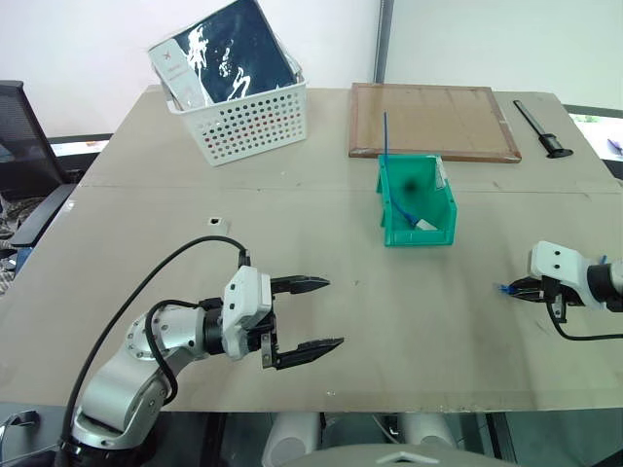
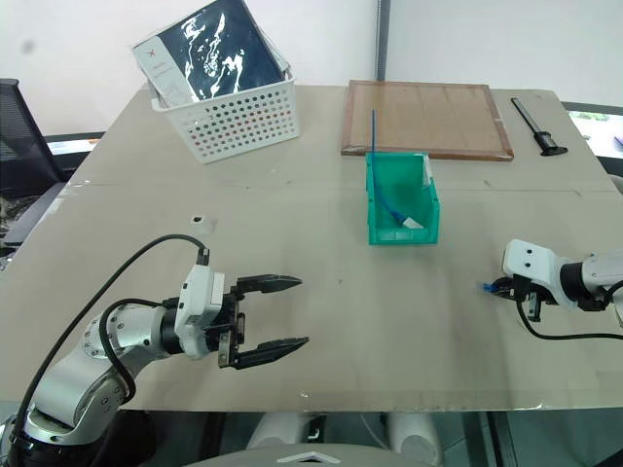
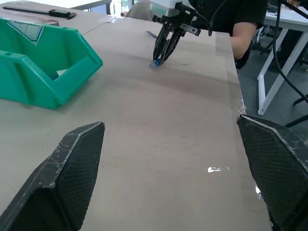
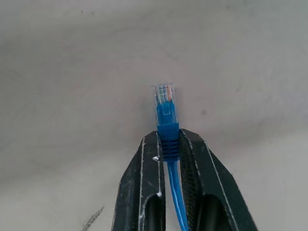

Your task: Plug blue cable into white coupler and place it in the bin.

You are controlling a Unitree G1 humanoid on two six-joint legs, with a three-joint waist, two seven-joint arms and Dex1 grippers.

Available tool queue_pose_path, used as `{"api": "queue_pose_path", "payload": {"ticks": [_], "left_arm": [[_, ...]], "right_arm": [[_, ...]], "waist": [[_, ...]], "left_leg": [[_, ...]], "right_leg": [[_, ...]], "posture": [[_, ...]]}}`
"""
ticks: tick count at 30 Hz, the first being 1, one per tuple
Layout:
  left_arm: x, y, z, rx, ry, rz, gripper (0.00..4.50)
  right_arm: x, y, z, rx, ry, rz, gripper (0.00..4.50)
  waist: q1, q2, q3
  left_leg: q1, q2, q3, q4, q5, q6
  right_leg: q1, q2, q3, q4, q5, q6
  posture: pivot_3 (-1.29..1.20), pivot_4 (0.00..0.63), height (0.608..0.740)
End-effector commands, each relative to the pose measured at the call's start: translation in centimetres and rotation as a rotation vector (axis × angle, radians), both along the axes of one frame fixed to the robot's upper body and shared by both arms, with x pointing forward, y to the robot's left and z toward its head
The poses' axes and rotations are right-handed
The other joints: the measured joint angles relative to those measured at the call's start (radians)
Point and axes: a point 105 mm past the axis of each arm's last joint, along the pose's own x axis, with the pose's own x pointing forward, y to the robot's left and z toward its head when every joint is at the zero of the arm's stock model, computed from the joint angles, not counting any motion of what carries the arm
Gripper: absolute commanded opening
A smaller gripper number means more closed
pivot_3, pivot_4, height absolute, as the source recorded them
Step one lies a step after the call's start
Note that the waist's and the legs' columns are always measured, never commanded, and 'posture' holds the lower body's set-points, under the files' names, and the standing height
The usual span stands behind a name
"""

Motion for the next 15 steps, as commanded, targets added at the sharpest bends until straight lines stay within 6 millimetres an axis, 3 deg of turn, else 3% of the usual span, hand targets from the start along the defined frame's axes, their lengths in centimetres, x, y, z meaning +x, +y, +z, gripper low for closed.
{"api": "queue_pose_path", "payload": {"ticks": [1,7,15], "left_arm": [[0.0,0.2,0.9,-0.035,-0.033,0.022,4.5],[1.0,2.5,-0.3,-0.025,-0.008,0.142,4.5],[2.5,3.7,-0.6,0.019,-0.046,0.233,4.5]], "right_arm": [[-0.2,2.8,1.0,0.037,0.01,0.062,0.16],[1.0,13.5,1.5,0.142,-0.034,0.243,0.16],[4.0,20.5,-0.3,0.052,-0.092,0.393,0.16]], "waist": [[0.0,0.0,0.0],[-0.017,0.0,0.0],[-0.001,-0.001,0.0]], "left_leg": [[0.0,0.0,0.0,0.0,0.0,0.0],[0.003,0.002,-0.003,0.0,0.0,0.0],[0.001,0.0,-0.005,0.0,0.0,0.0]], "right_leg": [[0.0,0.0,0.0,0.0,0.001,0.001],[0.0,0.003,0.002,0.001,0.001,0.001],[-0.001,-0.001,0.0,0.002,0.001,-0.001]], "posture": [[0.0,0.15,0.738],[0.0,0.15,0.738],[0.0,0.15,0.738]]}}
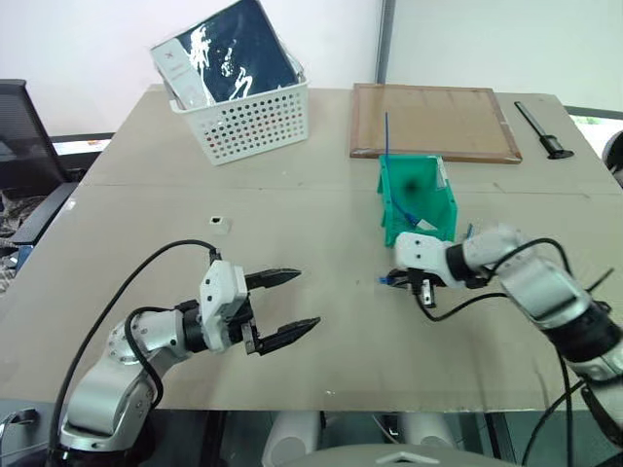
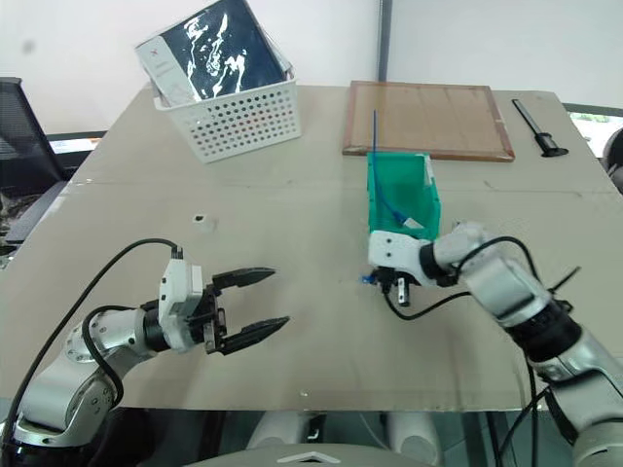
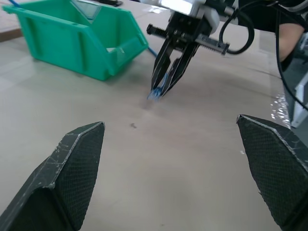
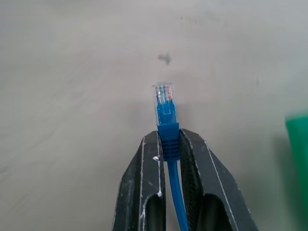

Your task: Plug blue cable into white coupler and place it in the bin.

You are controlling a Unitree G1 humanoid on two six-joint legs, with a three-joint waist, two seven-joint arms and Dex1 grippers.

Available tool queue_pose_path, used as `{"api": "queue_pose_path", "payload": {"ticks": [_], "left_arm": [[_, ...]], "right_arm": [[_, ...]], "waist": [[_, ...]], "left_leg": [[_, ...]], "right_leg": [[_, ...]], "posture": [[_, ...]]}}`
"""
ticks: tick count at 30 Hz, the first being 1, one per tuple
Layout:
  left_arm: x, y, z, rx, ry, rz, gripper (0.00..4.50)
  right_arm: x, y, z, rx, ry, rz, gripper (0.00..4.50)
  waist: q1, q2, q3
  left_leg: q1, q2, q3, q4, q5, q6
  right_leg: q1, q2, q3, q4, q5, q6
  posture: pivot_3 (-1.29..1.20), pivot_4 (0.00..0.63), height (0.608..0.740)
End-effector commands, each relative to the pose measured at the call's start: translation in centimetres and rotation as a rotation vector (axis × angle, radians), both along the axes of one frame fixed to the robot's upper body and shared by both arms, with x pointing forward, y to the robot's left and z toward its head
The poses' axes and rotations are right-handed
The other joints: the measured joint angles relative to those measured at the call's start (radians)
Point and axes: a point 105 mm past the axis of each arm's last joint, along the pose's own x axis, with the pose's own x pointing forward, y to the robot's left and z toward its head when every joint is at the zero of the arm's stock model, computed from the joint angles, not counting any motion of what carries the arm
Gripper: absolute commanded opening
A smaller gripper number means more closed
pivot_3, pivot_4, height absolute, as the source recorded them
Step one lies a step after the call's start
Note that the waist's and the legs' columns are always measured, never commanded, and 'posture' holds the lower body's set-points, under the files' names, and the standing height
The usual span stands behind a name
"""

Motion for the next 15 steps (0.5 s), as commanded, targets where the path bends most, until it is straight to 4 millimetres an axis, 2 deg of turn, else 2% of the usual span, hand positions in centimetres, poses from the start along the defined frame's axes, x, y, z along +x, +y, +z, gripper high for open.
{"api": "queue_pose_path", "payload": {"ticks": [1,3,5,7,10,12,15], "left_arm": [[1.1,0.4,0.4,0.04,-0.071,0.063,4.5],[1.4,0.2,0.5,0.041,-0.079,0.073,4.5],[1.6,-0.1,0.6,0.034,-0.07,0.066,4.5],[2.3,-0.4,0.2,0.075,-0.07,0.061,4.5],[2.9,-1.6,0.8,0.03,-0.044,0.022,4.5],[3.5,-2.2,0.7,0.059,-0.05,-0.004,4.5],[5.0,-3.4,0.6,0.085,-0.041,-0.034,4.5]], "right_arm": [[1.4,1.8,-0.7,-0.027,-0.052,0.046,0.46],[1.6,1.9,-0.8,-0.033,-0.055,0.064,1.14],[1.7,1.5,-0.6,-0.016,-0.06,0.056,2.21],[1.4,1.0,0.6,0.058,-0.07,0.044,3.02],[0.5,0.1,2.9,0.255,-0.084,0.007,4.28],[-0.5,-1.5,3.9,0.361,-0.079,-0.03,4.42],[-2.7,-5.3,4.0,0.432,-0.085,-0.108,4.42]], "waist": [[-0.004,0.0,0.0],[-0.005,-0.001,0.0],[-0.005,-0.001,-0.001],[0.0,0.0,0.0],[0.008,0.0,0.0],[0.009,0.0,0.0],[0.025,0.0,0.0]], "left_leg": [[0.0,-0.001,0.0,0.0,0.0,0.0],[0.0,-0.001,0.0,0.0,0.0,0.0],[0.0,-0.001,-0.001,-0.001,0.0,0.0],[0.0,-0.001,-0.002,-0.001,0.0,0.0],[-0.001,-0.001,-0.003,-0.001,0.0,0.0],[-0.002,-0.001,-0.004,-0.001,0.0,0.0],[-0.003,-0.003,-0.005,-0.001,0.0,0.0]], "right_leg": [[0.0,0.0,0.0,0.0,0.001,0.002],[0.0,0.0,0.0,0.0,0.002,0.003],[0.0,0.0,-0.001,0.0,0.002,0.003],[0.0,0.0,-0.001,0.0,0.002,0.003],[0.0,0.0,-0.004,0.001,0.002,0.003],[0.0,-0.001,-0.004,0.001,0.002,0.003],[0.001,-0.002,-0.005,0.0,0.002,0.003]], "posture": [[0.0,0.15,0.738],[0.0,0.15,0.738],[0.0,0.15,0.738],[0.0,0.15,0.738],[0.0,0.15,0.738],[0.0,0.15,0.738],[0.0,0.15,0.738]]}}
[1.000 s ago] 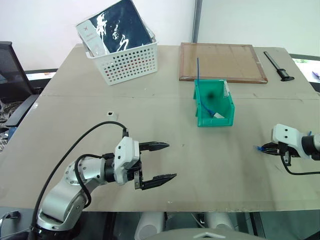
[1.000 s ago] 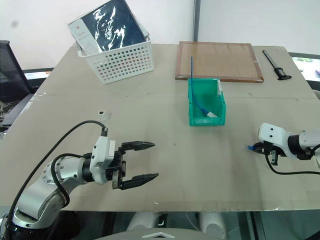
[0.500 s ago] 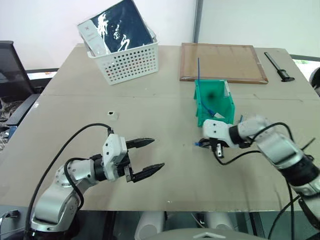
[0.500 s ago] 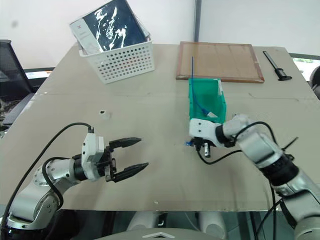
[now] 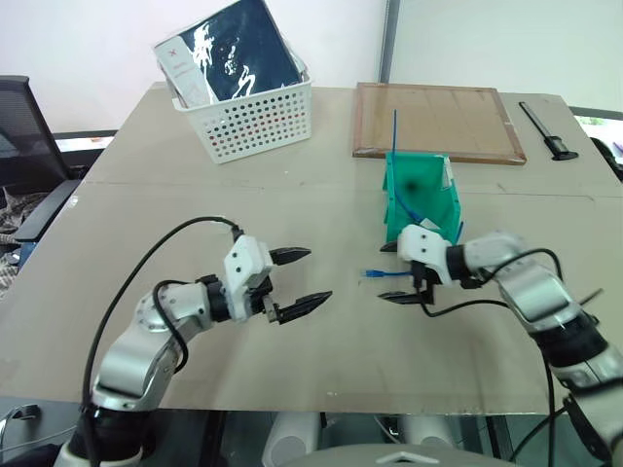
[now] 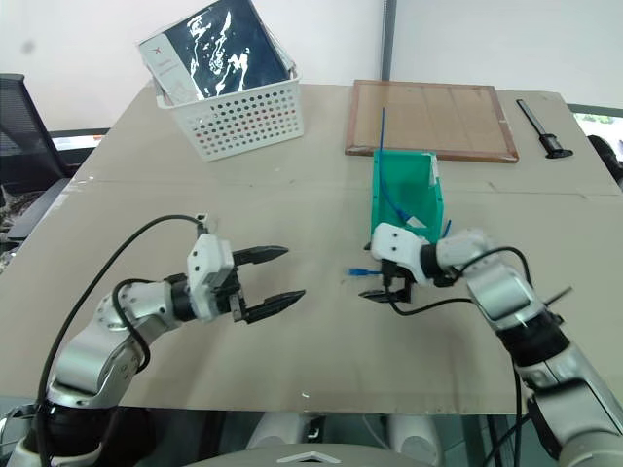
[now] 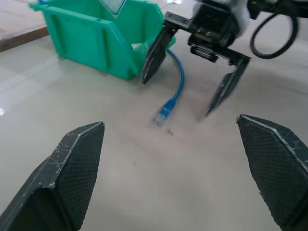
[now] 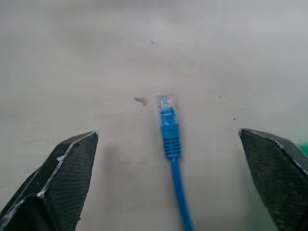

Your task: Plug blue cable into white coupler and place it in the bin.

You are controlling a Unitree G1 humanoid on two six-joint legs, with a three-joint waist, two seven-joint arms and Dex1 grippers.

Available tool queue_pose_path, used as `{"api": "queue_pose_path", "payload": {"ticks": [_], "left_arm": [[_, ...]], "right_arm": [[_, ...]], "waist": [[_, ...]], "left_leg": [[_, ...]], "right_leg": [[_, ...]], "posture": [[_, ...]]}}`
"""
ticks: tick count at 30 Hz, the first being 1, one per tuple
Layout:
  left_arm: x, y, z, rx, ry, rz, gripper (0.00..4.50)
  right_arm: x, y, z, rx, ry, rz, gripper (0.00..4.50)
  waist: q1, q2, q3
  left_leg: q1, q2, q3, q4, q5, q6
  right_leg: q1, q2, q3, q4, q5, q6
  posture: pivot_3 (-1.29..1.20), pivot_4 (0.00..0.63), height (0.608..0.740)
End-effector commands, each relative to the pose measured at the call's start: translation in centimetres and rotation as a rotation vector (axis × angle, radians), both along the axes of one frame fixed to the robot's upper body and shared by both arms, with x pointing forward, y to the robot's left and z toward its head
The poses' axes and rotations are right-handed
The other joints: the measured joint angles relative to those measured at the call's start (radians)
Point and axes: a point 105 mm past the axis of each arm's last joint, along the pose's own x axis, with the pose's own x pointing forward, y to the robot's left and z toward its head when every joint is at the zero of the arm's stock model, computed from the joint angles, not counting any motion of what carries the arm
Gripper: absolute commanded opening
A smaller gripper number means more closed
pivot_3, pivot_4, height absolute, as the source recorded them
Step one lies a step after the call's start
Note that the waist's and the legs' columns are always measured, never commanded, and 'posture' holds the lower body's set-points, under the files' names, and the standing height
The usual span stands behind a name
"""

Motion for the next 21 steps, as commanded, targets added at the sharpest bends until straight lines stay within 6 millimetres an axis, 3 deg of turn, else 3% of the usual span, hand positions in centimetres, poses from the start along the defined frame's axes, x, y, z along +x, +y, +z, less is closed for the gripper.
{"api": "queue_pose_path", "payload": {"ticks": [1,8,19,21], "left_arm": [[1.3,-1.0,-0.2,0.051,-0.002,-0.033,4.5],[3.6,-3.1,-2.2,0.169,0.01,-0.146,4.5],[6.0,-5.7,-4.7,0.261,-0.011,-0.264,4.5],[6.2,-6.1,-5.3,0.272,-0.013,-0.279,3.97]], "right_arm": [[-2.0,-3.8,2.2,0.093,-0.071,-0.085,4.42],[-6.2,-8.7,1.8,0.143,-0.124,-0.351,4.42],[-10.0,-10.4,0.9,0.125,-0.112,-0.568,4.42],[-10.5,-10.5,0.9,0.118,-0.108,-0.586,4.5]], "waist": [[0.006,0.0,0.0],[-0.014,0.0,-0.001],[-0.017,-0.001,-0.001],[-0.015,-0.001,-0.001]], "left_leg": [[0.0,-0.001,0.001,0.0,0.0,0.0],[0.002,0.001,0.004,0.0,0.0,0.0],[0.003,0.001,0.005,0.002,0.0,0.0],[0.002,0.001,0.005,0.002,0.0,0.0]], "right_leg": [[0.0,0.0,-0.002,0.0,0.0,0.0],[0.0,0.002,0.0,0.001,0.0,0.0],[0.002,0.004,0.003,0.001,0.0,0.0],[0.002,0.004,0.003,0.001,0.0,0.0]], "posture": [[0.0,0.15,0.738],[0.0,0.15,0.738],[0.0,0.15,0.738],[0.0,0.15,0.738]]}}
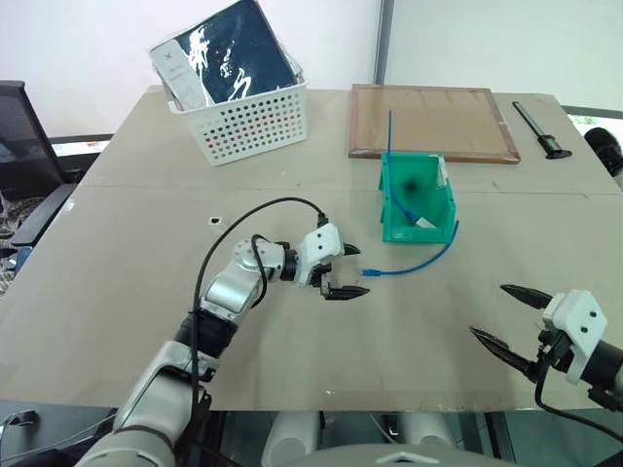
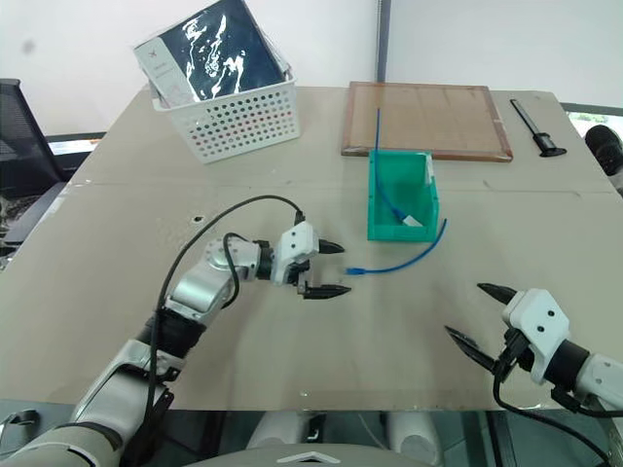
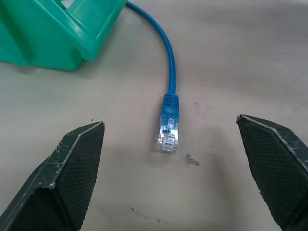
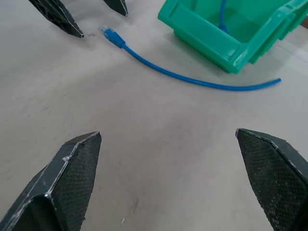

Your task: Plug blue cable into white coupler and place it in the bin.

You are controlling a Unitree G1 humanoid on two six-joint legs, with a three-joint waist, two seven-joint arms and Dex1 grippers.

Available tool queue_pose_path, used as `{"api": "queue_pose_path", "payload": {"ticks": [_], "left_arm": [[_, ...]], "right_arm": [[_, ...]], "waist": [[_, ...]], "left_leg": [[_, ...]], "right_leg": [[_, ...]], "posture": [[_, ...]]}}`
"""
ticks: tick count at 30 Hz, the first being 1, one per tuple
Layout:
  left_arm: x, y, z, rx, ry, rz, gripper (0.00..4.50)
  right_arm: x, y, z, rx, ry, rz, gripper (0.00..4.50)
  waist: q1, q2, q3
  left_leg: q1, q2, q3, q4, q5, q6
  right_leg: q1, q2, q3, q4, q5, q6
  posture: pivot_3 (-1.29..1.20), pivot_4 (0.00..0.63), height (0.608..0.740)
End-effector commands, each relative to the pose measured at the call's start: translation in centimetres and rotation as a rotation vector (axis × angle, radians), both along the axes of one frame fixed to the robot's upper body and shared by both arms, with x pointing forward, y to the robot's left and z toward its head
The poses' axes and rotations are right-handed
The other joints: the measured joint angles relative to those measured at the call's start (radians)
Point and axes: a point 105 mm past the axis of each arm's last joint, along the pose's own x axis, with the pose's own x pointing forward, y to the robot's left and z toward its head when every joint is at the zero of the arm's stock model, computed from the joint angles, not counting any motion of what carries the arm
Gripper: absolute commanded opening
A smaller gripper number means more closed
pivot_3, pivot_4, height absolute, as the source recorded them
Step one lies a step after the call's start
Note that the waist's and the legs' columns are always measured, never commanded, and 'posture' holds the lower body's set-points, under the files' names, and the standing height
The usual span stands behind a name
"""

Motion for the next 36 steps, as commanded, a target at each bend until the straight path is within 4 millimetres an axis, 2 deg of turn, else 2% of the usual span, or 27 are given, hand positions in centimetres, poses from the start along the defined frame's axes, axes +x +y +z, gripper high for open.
{"api": "queue_pose_path", "payload": {"ticks": [1,4,6,9,13,17,20,22,25,28,29,30,36], "left_arm": [[0.3,-0.7,-0.2,0.016,-0.04,-0.054,3.61],[0.1,-1.0,-0.5,0.017,-0.043,-0.086,2.27],[-0.1,-1.1,-0.7,0.02,-0.041,-0.106,1.2],[-0.3,-1.1,-0.8,0.017,-0.038,-0.126,0.05],[-1.3,-0.8,-0.2,-0.021,-0.043,-0.185,0.05],[-2.5,-1.5,2.8,-0.164,-0.112,-0.245,0.05],[-3.3,-2.0,5.7,-0.273,-0.223,-0.27,0.05],[-3.6,-2.1,7.6,-0.33,-0.303,-0.26,0.05],[-3.4,-2.1,9.1,-0.362,-0.424,-0.222,0.05],[-2.9,-2.0,10.1,-0.382,-0.545,-0.17,0.0],[-2.8,-2.0,10.3,-0.384,-0.573,-0.159,0.0],[-2.7,-2.1,10.4,-0.384,-0.604,-0.15,0.0],[-2.7,-2.2,10.8,-0.384,-0.721,-0.105,0.0]], "right_arm": [[-0.7,0.0,1.3,-0.023,-0.057,-0.017,4.5],[-1.0,0.0,1.4,-0.026,-0.059,-0.029,4.5],[-1.2,0.1,1.4,-0.024,-0.06,-0.033,4.5],[-1.2,0.5,1.5,0.001,-0.057,-0.042,4.5],[-0.8,1.7,1.6,0.108,-0.038,-0.066,4.5],[-0.7,4.1,1.1,0.28,0.057,-0.068,4.5],[-0.3,6.3,1.2,0.44,0.12,-0.059,4.5],[0.4,7.7,1.8,0.535,0.127,-0.054,4.5],[1.3,9.1,2.8,0.655,0.145,-0.048,4.5],[2.6,10.4,4.6,0.822,0.152,-0.027,3.65],[3.0,10.8,5.1,0.844,0.154,-0.017,3.1],[3.4,11.1,5.6,0.87,0.149,-0.012,2.74],[5.2,12.4,7.8,0.991,0.169,0.027,2.74]], "waist": [[0.001,0.0,0.0],[0.001,0.0,0.0],[0.0,0.0,0.0],[0.001,0.0,0.0],[-0.001,0.0,0.0],[-0.002,0.0,0.0],[0.004,0.0,0.0],[0.004,0.0,0.0],[0.002,0.0,0.0],[0.0,0.0,0.0],[-0.001,0.0,0.0],[-0.001,0.0,0.0],[-0.003,0.0,0.0]], "left_leg": [[0.0,0.0,0.0,0.0,0.0,0.0],[0.0,0.0,0.0,0.0,0.0,0.0],[0.0,0.0,0.001,0.0,0.0,0.0],[0.0,0.0,0.0,0.0,0.0,0.0],[0.0,0.0,0.0,0.0,0.0,0.0],[0.0,0.002,-0.003,0.0,0.0,0.0],[-0.001,0.002,-0.005,0.0,0.0,0.0],[-0.001,0.002,-0.005,0.0,0.0,0.0],[-0.001,0.002,-0.005,0.0,0.0,0.0],[0.0,0.001,-0.005,0.0,0.0,0.0],[0.0,0.001,-0.005,0.0,0.0,0.0],[0.0,0.0,-0.005,0.0,0.0,0.0],[-0.001,0.0,-0.005,0.0,0.0,0.0]], "right_leg": [[0.0,0.0,0.0,0.0,0.0,0.0],[0.0,0.0,0.0,0.0,0.0,0.0],[0.0,0.0,0.001,0.0,0.0,0.0],[0.0,0.0,0.0,0.0,0.0,0.0],[0.0,0.0,0.0,0.0,0.0,0.0],[-0.001,0.0,0.0,0.0,0.0,0.0],[-0.001,-0.001,0.0,0.0,0.0,-0.001],[-0.001,-0.001,0.0,0.0,-0.001,-0.002],[-0.001,-0.002,0.001,0.0,-0.001,-0.002],[-0.001,-0.002,0.001,0.0,0.0,0.0],[-0.001,-0.001,0.001,0.0,0.0,0.0],[-0.001,-0.001,0.001,0.0,0.0,0.0],[-0.001,-0.001,0.0,0.0,0.0,0.0]], "posture": [[0.0,0.15,0.738],[0.0,0.15,0.738],[0.0,0.15,0.738],[0.0,0.15,0.738],[0.0,0.15,0.738],[0.0,0.15,0.738],[0.0,0.15,0.738],[0.0,0.15,0.738],[0.0,0.15,0.738],[0.0,0.15,0.738],[0.0,0.15,0.738],[0.0,0.15,0.738],[0.0,0.15,0.738]]}}
